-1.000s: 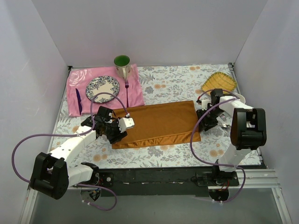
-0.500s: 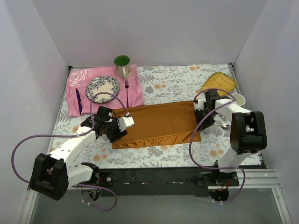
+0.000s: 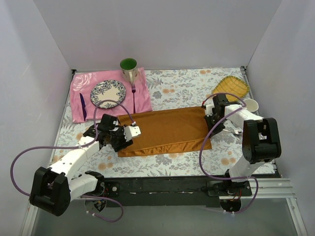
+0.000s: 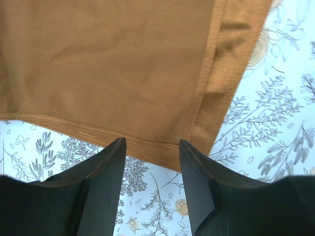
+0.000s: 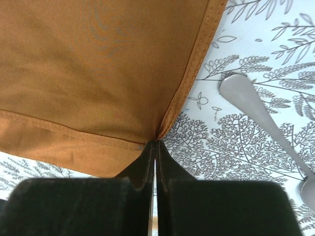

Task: Fold the napkin into a case and place the utensils inside
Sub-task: Fold and flatten the napkin at the center of the board.

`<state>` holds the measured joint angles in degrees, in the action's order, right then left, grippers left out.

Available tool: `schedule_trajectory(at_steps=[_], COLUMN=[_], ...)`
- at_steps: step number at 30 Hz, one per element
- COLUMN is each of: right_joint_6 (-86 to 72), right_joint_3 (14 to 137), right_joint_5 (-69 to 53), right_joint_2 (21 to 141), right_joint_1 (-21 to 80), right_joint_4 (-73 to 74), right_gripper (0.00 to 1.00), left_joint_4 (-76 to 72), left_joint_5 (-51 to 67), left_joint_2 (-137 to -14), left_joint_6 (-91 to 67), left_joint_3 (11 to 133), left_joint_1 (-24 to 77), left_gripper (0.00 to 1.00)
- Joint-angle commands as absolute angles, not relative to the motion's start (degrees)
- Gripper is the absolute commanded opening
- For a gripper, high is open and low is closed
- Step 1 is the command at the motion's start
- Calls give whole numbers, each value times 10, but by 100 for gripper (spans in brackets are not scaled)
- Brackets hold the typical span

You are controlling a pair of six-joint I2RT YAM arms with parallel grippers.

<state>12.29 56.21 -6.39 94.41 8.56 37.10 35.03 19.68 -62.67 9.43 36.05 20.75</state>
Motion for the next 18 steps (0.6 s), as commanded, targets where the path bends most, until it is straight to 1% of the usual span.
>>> schedule_trajectory(at_steps=[1,5,13,18], right_joint_6=[140,143,145,144], right_joint_3=[573,583,597,599], right_joint_5=[-91,-95,-109,-114], right_joint_2=[915,909,903,903], right_joint_1=[88,88,91,92], right_joint_4=[397,413,428,429], right_gripper=[1,1,1,1], left_joint_4=[384,398,417,417], left_joint_5=[251,265,229,213], left_joint_2=[-596,-604,-625,-628], left_joint_6=[146,189,257,272], left_joint_3=[358,351,330,325], left_joint_1=[209,209,210,209], left_gripper=[46,45,48,45])
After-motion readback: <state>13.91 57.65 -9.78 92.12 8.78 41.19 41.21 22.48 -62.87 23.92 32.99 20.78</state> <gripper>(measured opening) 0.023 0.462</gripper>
